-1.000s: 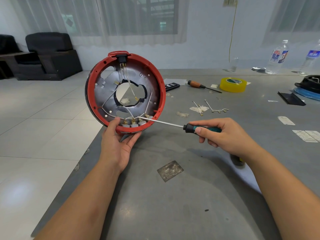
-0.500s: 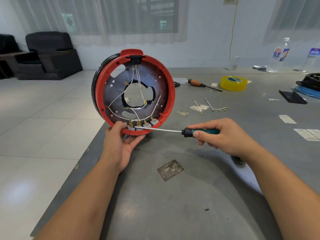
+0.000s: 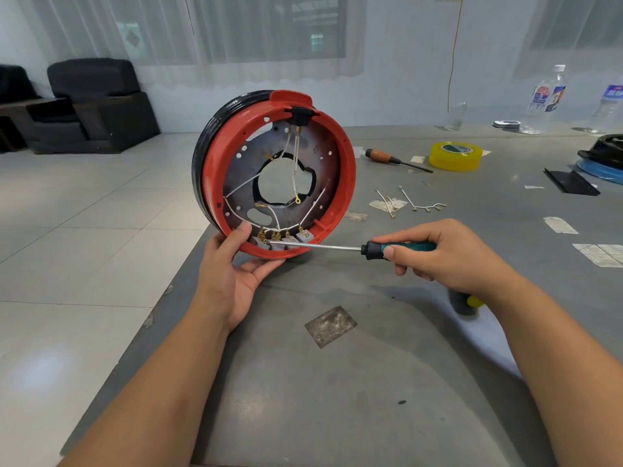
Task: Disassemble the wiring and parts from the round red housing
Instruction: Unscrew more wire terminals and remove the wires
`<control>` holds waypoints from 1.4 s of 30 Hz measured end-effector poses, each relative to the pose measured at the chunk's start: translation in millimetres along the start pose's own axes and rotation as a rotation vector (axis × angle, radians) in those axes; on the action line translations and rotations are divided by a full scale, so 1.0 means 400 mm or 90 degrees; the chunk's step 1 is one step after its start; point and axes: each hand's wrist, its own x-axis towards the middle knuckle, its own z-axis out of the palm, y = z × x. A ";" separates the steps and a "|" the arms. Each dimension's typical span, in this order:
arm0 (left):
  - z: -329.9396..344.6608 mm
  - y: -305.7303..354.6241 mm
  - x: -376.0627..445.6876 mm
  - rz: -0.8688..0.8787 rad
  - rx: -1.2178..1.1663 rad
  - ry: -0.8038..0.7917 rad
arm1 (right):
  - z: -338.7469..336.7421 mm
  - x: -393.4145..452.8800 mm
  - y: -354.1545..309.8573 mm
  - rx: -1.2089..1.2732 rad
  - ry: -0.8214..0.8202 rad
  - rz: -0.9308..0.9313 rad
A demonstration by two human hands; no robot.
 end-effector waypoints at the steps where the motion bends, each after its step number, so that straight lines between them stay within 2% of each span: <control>1: 0.000 0.000 -0.002 0.003 0.006 -0.004 | -0.002 0.000 0.000 0.002 0.000 0.002; 8: -0.003 -0.003 -0.003 0.009 0.040 -0.012 | -0.003 0.000 0.007 0.000 0.003 0.004; 16: -0.023 -0.007 0.015 0.030 -0.006 0.020 | 0.042 0.006 0.022 0.000 -0.007 -0.010; 42: -0.024 -0.009 0.027 -0.002 -0.061 0.084 | 0.093 0.005 0.005 -0.004 -0.248 0.072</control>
